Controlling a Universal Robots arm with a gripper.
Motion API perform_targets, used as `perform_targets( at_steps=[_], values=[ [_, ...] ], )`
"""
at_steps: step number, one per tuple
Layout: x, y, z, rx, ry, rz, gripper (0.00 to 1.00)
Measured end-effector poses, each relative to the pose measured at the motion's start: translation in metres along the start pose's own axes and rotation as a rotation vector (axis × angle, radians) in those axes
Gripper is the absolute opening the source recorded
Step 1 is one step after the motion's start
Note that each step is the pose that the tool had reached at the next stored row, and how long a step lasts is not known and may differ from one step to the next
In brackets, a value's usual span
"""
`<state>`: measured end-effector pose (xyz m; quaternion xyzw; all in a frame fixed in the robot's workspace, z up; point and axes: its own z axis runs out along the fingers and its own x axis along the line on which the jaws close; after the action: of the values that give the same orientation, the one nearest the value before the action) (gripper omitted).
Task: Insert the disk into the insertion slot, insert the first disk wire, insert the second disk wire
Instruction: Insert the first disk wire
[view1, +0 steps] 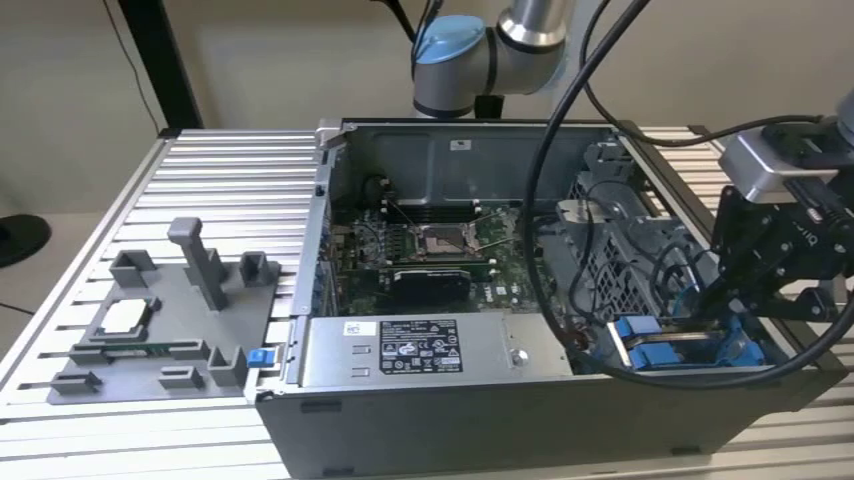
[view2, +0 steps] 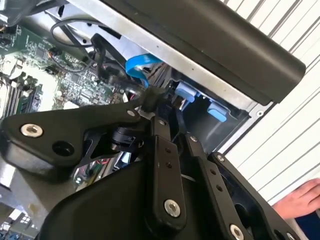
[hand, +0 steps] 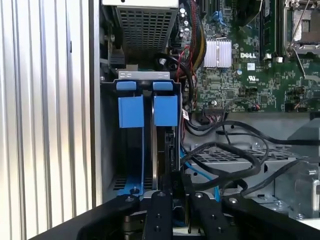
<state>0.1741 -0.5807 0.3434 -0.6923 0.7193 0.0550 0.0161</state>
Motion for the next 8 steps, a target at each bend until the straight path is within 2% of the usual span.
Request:
perform_targets(
  at_steps=[8],
  values=[
    [0.0003, -0.0002, 0.0021, -0.0058, -0.0005, 0.017, 0.0]
  ],
)
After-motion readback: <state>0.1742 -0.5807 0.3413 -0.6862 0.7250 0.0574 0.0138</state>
